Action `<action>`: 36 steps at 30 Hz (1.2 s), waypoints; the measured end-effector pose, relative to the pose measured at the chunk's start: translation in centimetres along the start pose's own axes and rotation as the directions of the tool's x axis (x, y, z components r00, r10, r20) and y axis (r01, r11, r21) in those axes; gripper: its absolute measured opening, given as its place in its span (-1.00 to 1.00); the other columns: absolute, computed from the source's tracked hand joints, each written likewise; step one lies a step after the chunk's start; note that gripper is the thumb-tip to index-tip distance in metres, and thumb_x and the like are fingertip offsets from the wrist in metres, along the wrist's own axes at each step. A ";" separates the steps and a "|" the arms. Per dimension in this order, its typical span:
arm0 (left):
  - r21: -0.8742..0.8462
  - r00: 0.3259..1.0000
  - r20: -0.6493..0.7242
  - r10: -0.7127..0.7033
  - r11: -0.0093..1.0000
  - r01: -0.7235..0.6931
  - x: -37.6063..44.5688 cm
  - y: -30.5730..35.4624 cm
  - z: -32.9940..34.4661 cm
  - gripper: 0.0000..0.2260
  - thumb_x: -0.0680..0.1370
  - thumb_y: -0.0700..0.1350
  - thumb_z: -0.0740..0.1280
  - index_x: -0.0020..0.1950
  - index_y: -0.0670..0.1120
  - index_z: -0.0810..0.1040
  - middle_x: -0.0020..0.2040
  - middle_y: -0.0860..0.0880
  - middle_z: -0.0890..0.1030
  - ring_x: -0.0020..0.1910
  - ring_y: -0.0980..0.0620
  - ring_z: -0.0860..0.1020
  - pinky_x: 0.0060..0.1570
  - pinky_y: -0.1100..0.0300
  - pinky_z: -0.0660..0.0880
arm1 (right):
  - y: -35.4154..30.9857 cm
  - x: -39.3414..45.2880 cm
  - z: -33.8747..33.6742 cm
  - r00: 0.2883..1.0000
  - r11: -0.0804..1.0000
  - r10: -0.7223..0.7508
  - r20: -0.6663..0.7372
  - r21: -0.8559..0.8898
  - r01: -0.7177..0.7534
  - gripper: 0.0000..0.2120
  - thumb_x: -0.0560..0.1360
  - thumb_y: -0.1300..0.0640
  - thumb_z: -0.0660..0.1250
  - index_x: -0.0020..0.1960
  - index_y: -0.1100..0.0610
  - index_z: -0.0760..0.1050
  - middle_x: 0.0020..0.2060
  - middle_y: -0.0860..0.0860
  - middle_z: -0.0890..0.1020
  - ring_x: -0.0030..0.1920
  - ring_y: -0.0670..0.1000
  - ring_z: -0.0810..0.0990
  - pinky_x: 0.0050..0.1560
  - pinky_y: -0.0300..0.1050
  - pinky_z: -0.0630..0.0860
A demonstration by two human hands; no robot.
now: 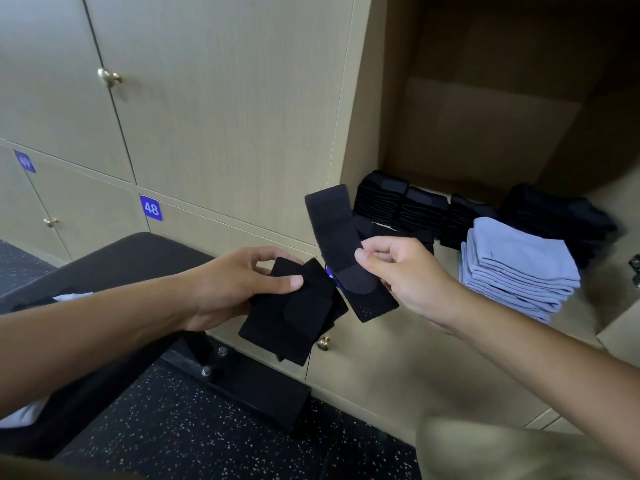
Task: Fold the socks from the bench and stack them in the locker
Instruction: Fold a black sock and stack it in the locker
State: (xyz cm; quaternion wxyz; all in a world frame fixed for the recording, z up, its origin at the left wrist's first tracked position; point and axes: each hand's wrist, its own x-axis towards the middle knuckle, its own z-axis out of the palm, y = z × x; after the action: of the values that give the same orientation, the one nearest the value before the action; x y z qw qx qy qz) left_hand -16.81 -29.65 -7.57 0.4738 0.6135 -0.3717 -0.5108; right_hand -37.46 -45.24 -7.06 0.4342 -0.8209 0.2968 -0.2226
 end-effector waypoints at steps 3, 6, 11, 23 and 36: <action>-0.038 1.000 0.026 0.012 0.999 -0.011 0.0 0.1 0.7 -0.67 0.53 -0.15 0.44 0.30 -0.10 0.60 0.15 -0.20 0.71 0.15 -0.17 0.69 0.18 -0.04 0.59 | -0.3 -0.3 0.3 0.996 0.993 -0.025 0.089 -0.110 0.035 -0.68 0.67 -0.01 0.25 0.10 0.22 0.62 -0.11 -0.04 0.73 -0.04 -0.15 0.68 -0.02 -0.29 0.42; -0.076 0.999 0.029 0.012 0.997 -0.010 0.2 0.2 1.4 -0.66 0.51 -0.11 0.44 0.29 -0.10 0.61 0.16 -0.17 0.71 0.15 -0.12 0.70 0.17 0.00 0.58 | -0.6 -0.5 0.6 0.986 0.978 -0.062 0.153 -0.188 0.091 -0.63 0.67 -0.02 0.20 -0.01 0.30 0.54 -0.29 -0.03 0.47 -0.25 -0.05 0.42 -0.12 -0.09 0.28; -0.085 0.999 -0.016 -0.028 0.996 0.026 0.7 0.0 2.0 -0.68 0.54 -0.13 0.46 0.29 -0.11 0.61 0.12 -0.16 0.73 0.10 -0.13 0.71 0.15 -0.03 0.59 | -1.1 -0.7 1.1 0.994 0.951 -0.072 0.079 -0.295 0.092 -0.83 0.61 -0.02 0.35 0.15 -0.01 0.62 -0.19 -0.13 0.58 -0.26 -0.16 0.49 -0.20 -0.35 0.37; -0.079 0.999 -0.026 0.045 0.996 -0.046 0.9 0.7 2.8 -0.64 0.48 -0.14 0.48 0.28 -0.10 0.61 0.11 -0.21 0.72 0.09 -0.16 0.71 0.14 -0.02 0.60 | -2.4 -1.3 1.1 0.989 0.868 -0.115 0.094 -0.474 0.147 -0.59 0.46 -0.16 0.48 0.27 -0.09 0.57 0.05 -0.13 0.56 0.06 -0.13 0.50 0.07 -0.10 0.49; 0.221 0.983 -0.137 0.124 0.971 -0.091 -0.3 2.8 2.7 -0.74 0.42 -0.14 0.60 0.01 -0.18 0.64 -0.09 -0.16 0.75 -0.10 -0.15 0.74 0.05 -0.10 0.67 | -1.9 1.1 -5.2 0.985 0.754 -0.160 0.059 -0.637 0.161 -0.45 0.51 -0.09 0.46 0.45 0.01 0.46 0.24 -0.11 0.54 0.25 -0.08 0.50 0.27 -0.15 0.43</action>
State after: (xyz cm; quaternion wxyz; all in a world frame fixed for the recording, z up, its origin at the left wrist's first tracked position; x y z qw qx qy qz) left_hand -19.40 -30.65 -4.82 0.4586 0.6764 -0.4207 -0.3939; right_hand -39.37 -48.12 -2.62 0.1082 -0.9420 0.2832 -0.1443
